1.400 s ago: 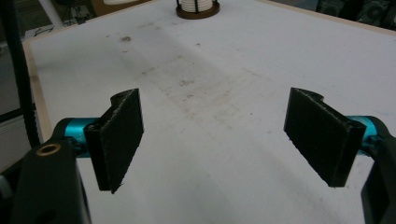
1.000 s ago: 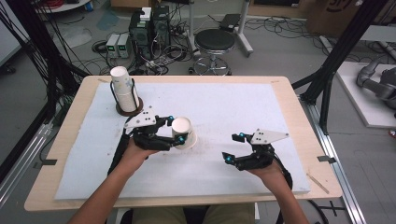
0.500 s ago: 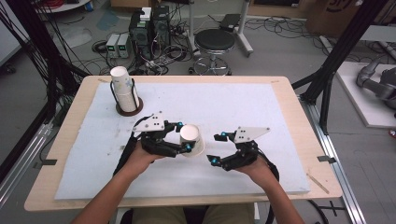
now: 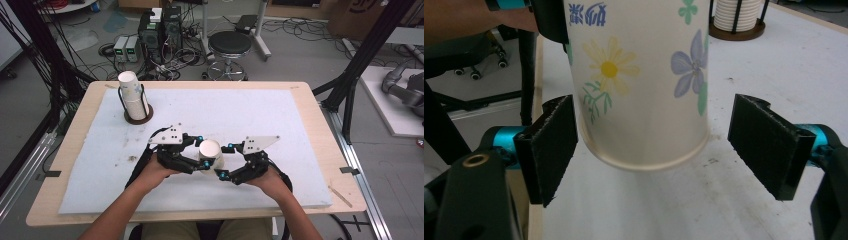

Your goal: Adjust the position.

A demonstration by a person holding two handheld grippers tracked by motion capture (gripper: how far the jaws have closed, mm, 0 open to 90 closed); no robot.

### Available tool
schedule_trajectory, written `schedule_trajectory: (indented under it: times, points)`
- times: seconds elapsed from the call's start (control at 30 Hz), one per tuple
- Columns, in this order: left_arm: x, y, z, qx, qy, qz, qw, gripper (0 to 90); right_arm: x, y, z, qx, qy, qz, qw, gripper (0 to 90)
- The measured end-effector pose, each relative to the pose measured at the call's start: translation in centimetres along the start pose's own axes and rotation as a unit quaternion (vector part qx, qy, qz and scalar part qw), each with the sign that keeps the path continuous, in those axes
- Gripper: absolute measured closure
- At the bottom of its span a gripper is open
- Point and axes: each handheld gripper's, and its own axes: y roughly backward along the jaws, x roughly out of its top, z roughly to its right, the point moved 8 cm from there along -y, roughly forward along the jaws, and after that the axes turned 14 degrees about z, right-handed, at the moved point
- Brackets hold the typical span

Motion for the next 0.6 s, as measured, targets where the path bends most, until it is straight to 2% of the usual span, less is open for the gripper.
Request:
schedule_trajectory:
  times: [0.2,0.33,0.4,0.43,0.6]
  points:
    - [-0.11,-0.4,0.37,-0.013,0.002,0.004,0.9999,37.1,-0.08,-0.26,-0.22,0.013,-0.007,0.008,0.9999,20.6]
    - [0.0,-0.57,0.6,-0.022,0.004,0.015,0.9996,37.2,0.04,-0.1,-0.55,0.035,-0.013,0.021,0.9991,26.1]
    - [0.02,-0.56,0.6,-0.024,0.005,0.017,0.9996,37.2,0.08,-0.04,-0.58,0.037,-0.01,0.022,0.999,27.3]
    - [-0.02,-0.58,0.6,-0.023,0.006,0.017,0.9996,37.3,0.16,0.05,-0.58,0.036,0.0,0.023,0.9991,32.8]
    - [-0.03,-0.55,0.66,-0.024,0.003,0.017,0.9996,37.2,0.22,0.18,-0.71,0.039,0.009,0.023,0.9989,36.7]
